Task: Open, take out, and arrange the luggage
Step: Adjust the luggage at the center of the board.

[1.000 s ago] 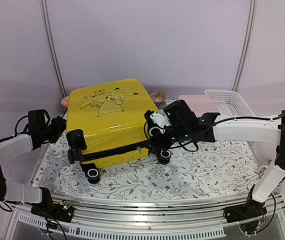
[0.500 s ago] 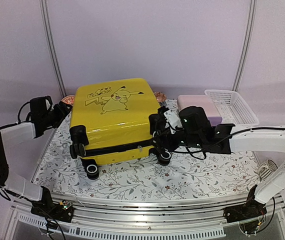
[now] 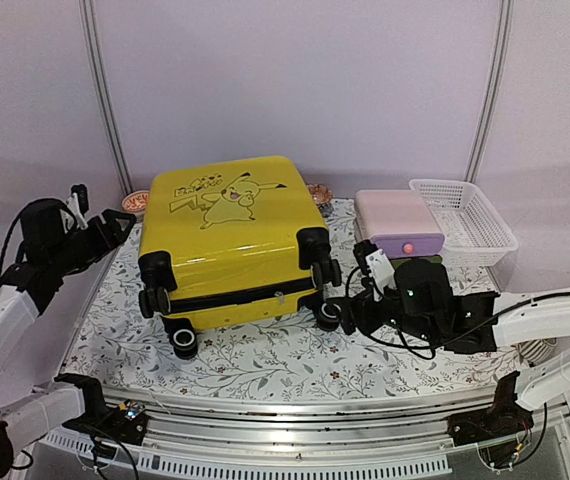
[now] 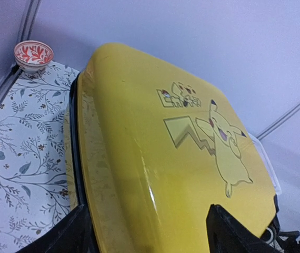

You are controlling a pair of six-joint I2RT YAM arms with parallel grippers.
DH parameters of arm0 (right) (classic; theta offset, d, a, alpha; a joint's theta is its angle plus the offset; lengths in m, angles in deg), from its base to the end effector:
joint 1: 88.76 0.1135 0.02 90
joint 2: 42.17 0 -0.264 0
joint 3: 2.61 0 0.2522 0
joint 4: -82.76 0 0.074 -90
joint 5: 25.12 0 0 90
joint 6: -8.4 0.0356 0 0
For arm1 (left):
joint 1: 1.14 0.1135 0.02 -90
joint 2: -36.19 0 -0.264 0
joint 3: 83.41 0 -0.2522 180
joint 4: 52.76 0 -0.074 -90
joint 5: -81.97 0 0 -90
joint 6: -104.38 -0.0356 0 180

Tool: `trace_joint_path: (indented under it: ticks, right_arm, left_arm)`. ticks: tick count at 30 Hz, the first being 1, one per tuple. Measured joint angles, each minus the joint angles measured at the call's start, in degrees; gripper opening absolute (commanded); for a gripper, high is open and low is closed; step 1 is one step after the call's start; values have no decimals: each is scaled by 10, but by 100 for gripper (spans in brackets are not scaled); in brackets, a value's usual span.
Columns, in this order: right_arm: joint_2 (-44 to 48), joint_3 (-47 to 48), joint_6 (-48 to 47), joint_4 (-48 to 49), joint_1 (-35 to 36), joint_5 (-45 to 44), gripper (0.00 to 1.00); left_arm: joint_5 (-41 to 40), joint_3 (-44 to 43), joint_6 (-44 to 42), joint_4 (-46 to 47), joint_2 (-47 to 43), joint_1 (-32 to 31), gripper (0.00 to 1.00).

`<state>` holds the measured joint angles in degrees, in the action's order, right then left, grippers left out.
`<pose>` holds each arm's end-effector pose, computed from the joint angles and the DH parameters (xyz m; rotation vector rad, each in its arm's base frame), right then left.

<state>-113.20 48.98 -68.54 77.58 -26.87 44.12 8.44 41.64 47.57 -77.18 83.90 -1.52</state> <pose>0.1381 0.2318 0.2345 -0.6095 1.9087 0.4877 0.1958 -0.0114 0.3086 -0.3424 1.8821 -0.6687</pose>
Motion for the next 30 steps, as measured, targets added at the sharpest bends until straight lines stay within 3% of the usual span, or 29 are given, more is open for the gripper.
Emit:
trace_joint_path:
  ticks: [9, 17, 23, 27, 30]
  right_arm:
    - [-95, -8, 31, 151, 123, -94, 86]
    - [-275, -7, 33, 374, 147, -139, 74]
    - [-398, 22, -23, 554, 147, -173, 62]
    - [-490, 37, -87, 718, 147, -189, 62]
    - [-545, 51, -139, 772, 147, -207, 63]
  left_arm:
    - [5, 85, 31, -76, -189, -69, 76]
    - [15, 138, 52, -76, -203, -86, 76]
    - [19, 138, 45, -72, -212, -89, 77]
    - [19, 139, 43, -71, -234, -89, 77]
    - [19, 142, 43, -68, -245, -89, 78]
